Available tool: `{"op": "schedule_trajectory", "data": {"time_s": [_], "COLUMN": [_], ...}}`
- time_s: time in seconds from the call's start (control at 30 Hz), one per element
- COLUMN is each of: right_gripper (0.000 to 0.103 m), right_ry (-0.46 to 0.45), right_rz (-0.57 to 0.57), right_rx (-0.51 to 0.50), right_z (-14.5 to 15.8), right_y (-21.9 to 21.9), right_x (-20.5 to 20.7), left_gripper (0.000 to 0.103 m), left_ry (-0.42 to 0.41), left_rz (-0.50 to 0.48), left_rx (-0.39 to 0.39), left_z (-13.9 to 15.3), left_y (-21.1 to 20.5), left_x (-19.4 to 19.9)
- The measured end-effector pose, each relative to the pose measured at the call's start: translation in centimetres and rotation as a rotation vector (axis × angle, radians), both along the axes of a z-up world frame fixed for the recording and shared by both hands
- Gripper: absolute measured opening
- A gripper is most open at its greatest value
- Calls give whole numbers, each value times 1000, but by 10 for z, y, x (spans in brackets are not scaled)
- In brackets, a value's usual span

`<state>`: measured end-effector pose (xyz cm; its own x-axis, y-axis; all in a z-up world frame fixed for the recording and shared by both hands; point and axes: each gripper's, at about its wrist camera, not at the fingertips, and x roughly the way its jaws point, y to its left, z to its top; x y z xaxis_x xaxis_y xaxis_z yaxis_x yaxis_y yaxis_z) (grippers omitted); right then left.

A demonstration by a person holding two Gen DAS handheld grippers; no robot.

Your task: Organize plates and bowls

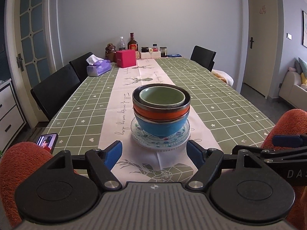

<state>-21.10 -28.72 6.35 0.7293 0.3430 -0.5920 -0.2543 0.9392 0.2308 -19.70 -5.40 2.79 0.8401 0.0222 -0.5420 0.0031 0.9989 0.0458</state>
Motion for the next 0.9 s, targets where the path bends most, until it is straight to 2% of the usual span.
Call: {"op": "schedule_trajectory", "data": {"time_s": [0.27, 0.9], "right_gripper": [100, 100], "right_ry": [1, -59], "right_rz": [-4, 1], "right_rx": [-3, -11], "right_z": [-1, 11], "right_y": [-1, 1], "right_x": [0, -8], "left_gripper": [89, 89], "left_ry": [-1, -57], "left_rz": [13, 15], "left_rx": [-1, 18], "left_z": [0, 12], "left_y": [2, 2], "left_x": [1, -6]}}
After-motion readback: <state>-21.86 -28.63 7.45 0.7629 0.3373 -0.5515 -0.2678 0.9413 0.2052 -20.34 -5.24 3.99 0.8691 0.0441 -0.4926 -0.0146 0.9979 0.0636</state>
